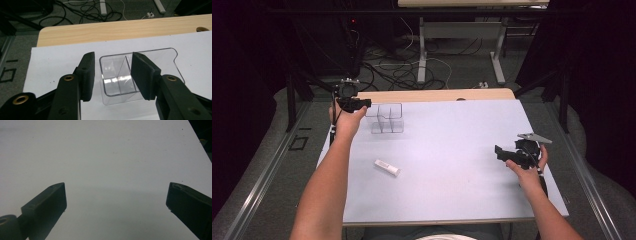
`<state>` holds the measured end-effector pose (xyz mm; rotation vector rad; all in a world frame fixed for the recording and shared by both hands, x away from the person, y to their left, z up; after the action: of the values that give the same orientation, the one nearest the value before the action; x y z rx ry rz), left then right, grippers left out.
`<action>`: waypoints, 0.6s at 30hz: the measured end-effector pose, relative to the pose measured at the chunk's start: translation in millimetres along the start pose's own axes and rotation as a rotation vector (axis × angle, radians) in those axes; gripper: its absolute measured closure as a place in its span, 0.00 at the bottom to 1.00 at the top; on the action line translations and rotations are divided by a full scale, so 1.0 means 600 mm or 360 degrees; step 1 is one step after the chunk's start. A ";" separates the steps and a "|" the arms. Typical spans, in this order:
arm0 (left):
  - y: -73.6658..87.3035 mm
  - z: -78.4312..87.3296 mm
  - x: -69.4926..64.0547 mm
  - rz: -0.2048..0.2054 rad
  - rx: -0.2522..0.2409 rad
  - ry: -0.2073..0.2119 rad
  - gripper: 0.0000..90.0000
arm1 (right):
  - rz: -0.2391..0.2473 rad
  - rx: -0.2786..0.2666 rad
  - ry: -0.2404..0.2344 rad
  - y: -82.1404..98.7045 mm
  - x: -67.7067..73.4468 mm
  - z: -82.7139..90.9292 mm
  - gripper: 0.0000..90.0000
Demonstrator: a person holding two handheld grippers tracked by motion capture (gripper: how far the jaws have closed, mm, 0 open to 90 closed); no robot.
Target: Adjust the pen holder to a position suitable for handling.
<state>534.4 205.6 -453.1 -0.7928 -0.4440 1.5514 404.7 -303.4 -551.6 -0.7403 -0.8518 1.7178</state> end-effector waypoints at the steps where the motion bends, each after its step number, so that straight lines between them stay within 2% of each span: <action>1: 0.000 0.000 0.000 0.0000 0.0000 0.0000 0.63 | 0.0000 0.0001 -0.0004 0.000 0.000 0.000 0.03; 8: 0.000 -0.016 0.013 0.0074 0.0079 0.0021 0.71 | 0.0004 0.0008 -0.0016 0.001 0.002 -0.001 0.03; 9: 0.001 -0.019 0.017 0.0053 0.0106 0.0018 0.71 | 0.0004 0.0010 -0.0018 0.000 0.003 -0.001 0.03; 11: 0.002 -0.021 0.017 0.0071 0.0101 0.0017 0.72 | 0.0014 0.0010 -0.0022 0.001 0.005 -0.001 0.03; 13: 0.004 -0.028 0.018 0.0092 0.0136 0.0036 0.74 | 0.0015 0.0012 -0.0025 0.001 0.007 -0.003 0.03; 17: 0.007 -0.036 0.017 0.0092 0.0157 0.0028 0.79 | 0.0018 0.0024 -0.0032 0.002 0.010 -0.003 0.03; 18: 0.009 -0.038 0.018 0.0076 0.0198 0.0018 0.79 | 0.0017 0.0023 -0.0034 0.002 0.010 -0.003 0.03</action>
<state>546.7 211.4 -474.9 -0.7201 -0.3193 1.6022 404.2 -297.5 -553.9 -0.7188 -0.8504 1.7423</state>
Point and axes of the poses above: each handheld gripper's, and its own axes: z roughly backward along the jaws, y roughly out of its underside, x roughly to its left, the point moved 4 cm from there along -z, roughly forward along the jaws, and after that the axes turned 13 degrees about z, right-handed, at the moved point
